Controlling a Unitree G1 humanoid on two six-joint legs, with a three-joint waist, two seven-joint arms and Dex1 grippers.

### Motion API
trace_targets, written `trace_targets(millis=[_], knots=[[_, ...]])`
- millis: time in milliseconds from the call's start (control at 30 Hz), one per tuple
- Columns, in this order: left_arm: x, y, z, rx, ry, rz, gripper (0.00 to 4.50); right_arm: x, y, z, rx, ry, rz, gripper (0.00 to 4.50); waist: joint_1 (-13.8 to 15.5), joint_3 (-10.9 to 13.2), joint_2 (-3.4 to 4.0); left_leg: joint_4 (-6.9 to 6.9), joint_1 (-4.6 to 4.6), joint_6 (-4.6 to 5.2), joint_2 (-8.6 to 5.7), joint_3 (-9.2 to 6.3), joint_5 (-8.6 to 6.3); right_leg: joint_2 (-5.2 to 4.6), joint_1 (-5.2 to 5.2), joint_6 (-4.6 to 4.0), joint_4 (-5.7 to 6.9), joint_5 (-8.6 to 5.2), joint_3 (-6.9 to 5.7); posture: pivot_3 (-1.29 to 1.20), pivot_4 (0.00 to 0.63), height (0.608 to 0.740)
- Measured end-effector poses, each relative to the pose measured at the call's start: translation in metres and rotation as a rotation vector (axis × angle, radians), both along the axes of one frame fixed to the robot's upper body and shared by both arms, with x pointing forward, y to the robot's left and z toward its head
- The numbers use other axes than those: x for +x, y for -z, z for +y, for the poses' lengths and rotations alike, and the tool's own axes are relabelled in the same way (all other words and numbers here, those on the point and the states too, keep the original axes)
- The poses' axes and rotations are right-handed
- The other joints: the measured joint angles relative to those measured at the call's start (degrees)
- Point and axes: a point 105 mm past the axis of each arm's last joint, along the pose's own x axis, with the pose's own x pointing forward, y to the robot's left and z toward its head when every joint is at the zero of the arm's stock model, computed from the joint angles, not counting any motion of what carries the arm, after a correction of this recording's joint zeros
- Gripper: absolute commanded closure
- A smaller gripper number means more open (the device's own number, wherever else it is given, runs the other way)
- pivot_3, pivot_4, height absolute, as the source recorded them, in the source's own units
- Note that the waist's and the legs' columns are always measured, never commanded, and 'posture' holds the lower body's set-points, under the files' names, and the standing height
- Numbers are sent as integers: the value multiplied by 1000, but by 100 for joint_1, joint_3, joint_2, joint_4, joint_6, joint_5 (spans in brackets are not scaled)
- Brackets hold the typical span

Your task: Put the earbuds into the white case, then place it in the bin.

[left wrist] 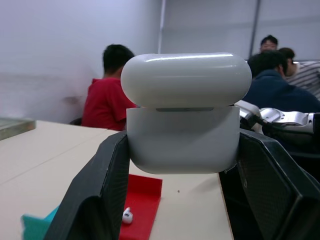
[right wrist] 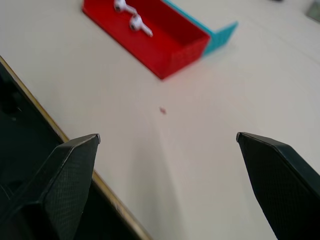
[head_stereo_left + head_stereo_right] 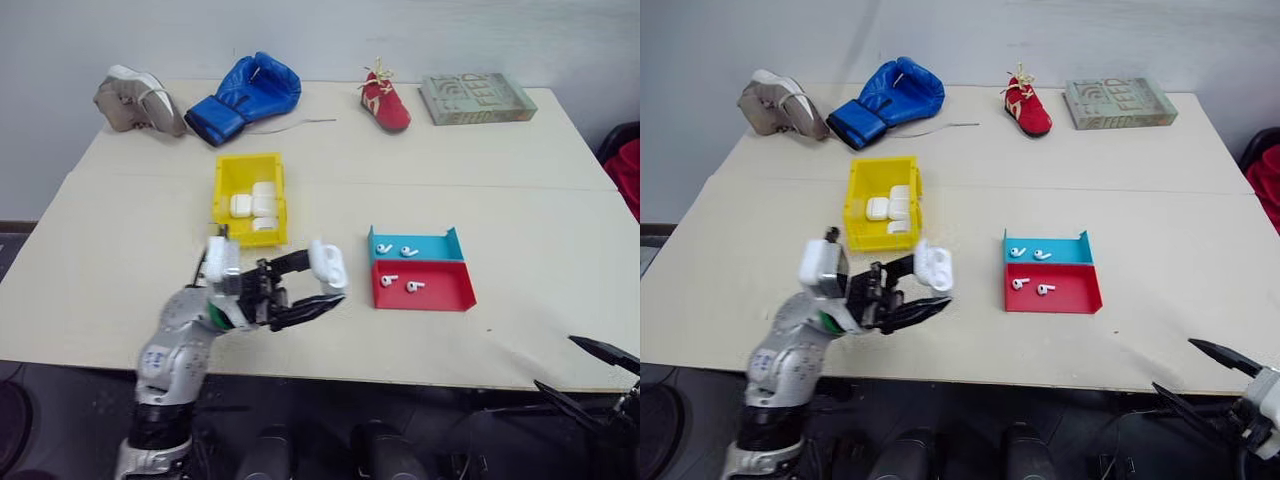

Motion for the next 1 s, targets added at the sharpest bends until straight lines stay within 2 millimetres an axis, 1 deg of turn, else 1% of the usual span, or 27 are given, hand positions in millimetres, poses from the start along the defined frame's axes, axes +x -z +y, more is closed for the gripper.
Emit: trace_targets(millis=[33,133,233,300,367,433,567,667,767,833,1000], knots=[[2,-1,-5,-14,7,-27,1722,4,-5,4,3,-3,-13,0,-18,-1,2,-1,11,-1,4,9,0,5,4,0,2,0,10,0,150,740],[4,-3,-15,-35,11,-84,1722,25,-29,29,1,-85,-59,0,-53,0,2,-9,55,-3,12,18,-2,20,39,0,0,0,29,0,150,740],[6,-5,-20,-59,14,-107,1722,57,-52,56,-50,-140,1,0,-52,-1,2,-11,65,-3,13,8,-3,20,54,0,-9,0,28,0,150,740],[2,-4,-22,-60,32,-124,1722,70,-63,76,-70,-200,55,0,-2,0,2,-12,60,-7,14,-9,-5,21,52,0,-12,0,19,0,150,740],[-2,0,-23,-53,50,-135,1722,76,-68,95,-82,-265,129,0,33,-1,2,-19,52,-9,15,-25,-6,22,50,0,-26,0,9,0,150,740],[-5,9,-21,-36,56,-115,1722,84,-69,112,-108,-318,224,0,85,0,2,-16,39,-8,14,-32,-7,20,44,0,-38,0,2,0,150,740],[-6,17,-15,-4,53,-99,1722,100,-68,135,-189,-370,317,0,134,1,0,0,18,-4,12,-36,-9,14,31,0,-46,0,-1,0,150,740],[-5,20,-10,18,40,-92,1722,109,-59,144,-275,-390,359,605,150,1,1,20,-46,-4,10,-44,-8,12,-24,2,-35,1,-6,0,150,740],[-3,25,-5,26,18,-69,1722,119,-45,140,-351,-372,406,1659,152,1,1,17,-53,-2,5,-44,-9,6,-33,2,-30,2,-11,0,150,740],[-3,28,-2,32,1,-53,1722,123,-41,139,-387,-381,414,2379,139,1,0,16,-53,-1,5,-43,-10,6,-34,2,-30,2,-13,0,150,740],[-3,32,4,41,-41,-32,1722,143,-46,148,-419,-398,370,2379,85,1,1,19,-51,-4,6,-42,-8,6,-33,2,-22,2,-13,0,150,740]])
